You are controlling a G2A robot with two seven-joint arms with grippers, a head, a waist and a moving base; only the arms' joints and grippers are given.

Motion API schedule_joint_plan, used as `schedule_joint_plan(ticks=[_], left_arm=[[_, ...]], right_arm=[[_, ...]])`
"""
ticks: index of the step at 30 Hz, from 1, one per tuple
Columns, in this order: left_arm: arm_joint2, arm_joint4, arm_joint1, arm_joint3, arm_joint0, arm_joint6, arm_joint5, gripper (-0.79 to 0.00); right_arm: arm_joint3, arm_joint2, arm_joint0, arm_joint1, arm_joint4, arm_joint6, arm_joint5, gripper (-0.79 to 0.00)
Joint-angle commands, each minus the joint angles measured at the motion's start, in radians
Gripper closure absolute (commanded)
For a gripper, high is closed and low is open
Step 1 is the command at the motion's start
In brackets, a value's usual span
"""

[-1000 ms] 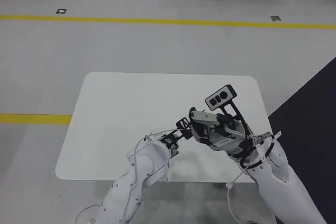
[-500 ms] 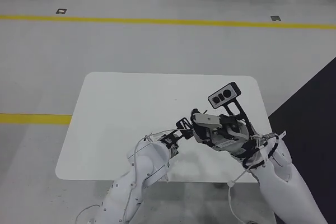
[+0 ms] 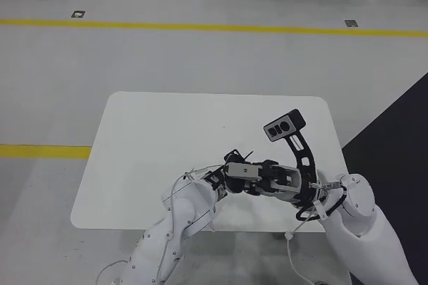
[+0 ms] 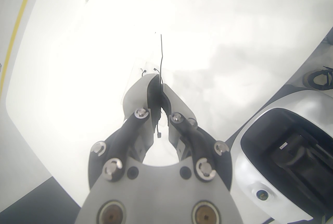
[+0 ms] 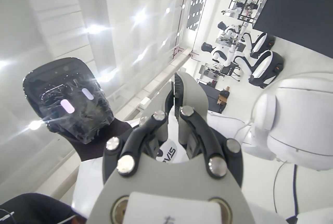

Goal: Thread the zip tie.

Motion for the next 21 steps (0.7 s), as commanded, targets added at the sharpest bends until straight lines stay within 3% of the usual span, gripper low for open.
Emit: schedule_joint_plan(ticks=[1, 7, 21], left_arm=[[0.0, 0.0, 0.0, 0.0, 0.0, 0.0, 0.0, 0.0], [0.0, 0.0, 0.0, 0.0, 0.0, 0.0, 0.0, 0.0], [0.0, 0.0, 0.0, 0.0, 0.0, 0.0, 0.0, 0.0]], right_arm=[[-0.004, -0.001, -0.004, -0.001, 0.046, 0.012, 0.023, 0.0], [-0.015, 0.035, -0.005, -0.003, 0.134, 0.031, 0.057, 0.0], [-0.015, 0.035, -0.005, -0.003, 0.134, 0.031, 0.057, 0.0]])
